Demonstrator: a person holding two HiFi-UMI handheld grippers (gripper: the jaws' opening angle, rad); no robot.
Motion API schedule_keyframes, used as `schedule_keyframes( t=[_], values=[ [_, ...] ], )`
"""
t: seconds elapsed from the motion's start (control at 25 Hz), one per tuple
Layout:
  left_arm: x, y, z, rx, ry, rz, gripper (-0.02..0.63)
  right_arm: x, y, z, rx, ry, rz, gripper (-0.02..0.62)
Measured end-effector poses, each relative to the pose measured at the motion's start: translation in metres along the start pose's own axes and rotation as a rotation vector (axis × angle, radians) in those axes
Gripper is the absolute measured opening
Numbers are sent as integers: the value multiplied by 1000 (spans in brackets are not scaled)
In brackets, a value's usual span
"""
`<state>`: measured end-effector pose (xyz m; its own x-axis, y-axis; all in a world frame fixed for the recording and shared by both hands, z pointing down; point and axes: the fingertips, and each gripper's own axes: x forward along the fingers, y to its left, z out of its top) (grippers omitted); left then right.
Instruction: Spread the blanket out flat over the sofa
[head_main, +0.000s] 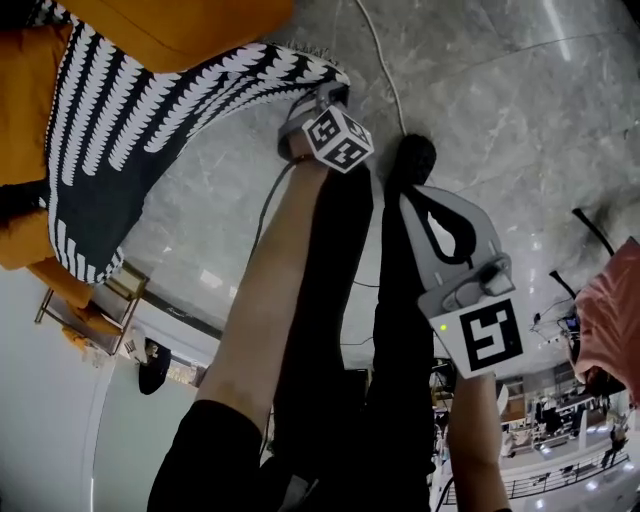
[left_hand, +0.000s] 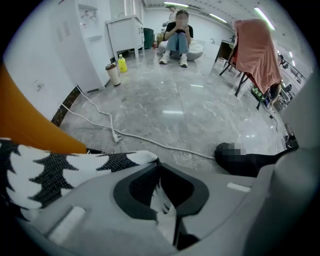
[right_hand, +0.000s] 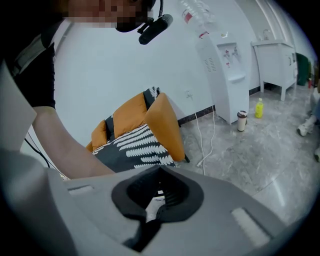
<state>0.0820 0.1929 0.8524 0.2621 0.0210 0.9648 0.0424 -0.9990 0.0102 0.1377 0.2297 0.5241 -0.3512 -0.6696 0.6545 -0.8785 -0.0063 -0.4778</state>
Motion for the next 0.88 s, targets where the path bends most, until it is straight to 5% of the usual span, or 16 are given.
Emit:
schedule_keyframes(
  t=[0.56, 0.88],
  values=[
    [-93, 11, 28, -90, -72, 83, 57, -56, 36, 49, -113, -46, 19, 3],
    [-206, 8, 36, -138, -150, 150, 69, -116, 75, 82, -243, -66, 21, 3]
  ],
)
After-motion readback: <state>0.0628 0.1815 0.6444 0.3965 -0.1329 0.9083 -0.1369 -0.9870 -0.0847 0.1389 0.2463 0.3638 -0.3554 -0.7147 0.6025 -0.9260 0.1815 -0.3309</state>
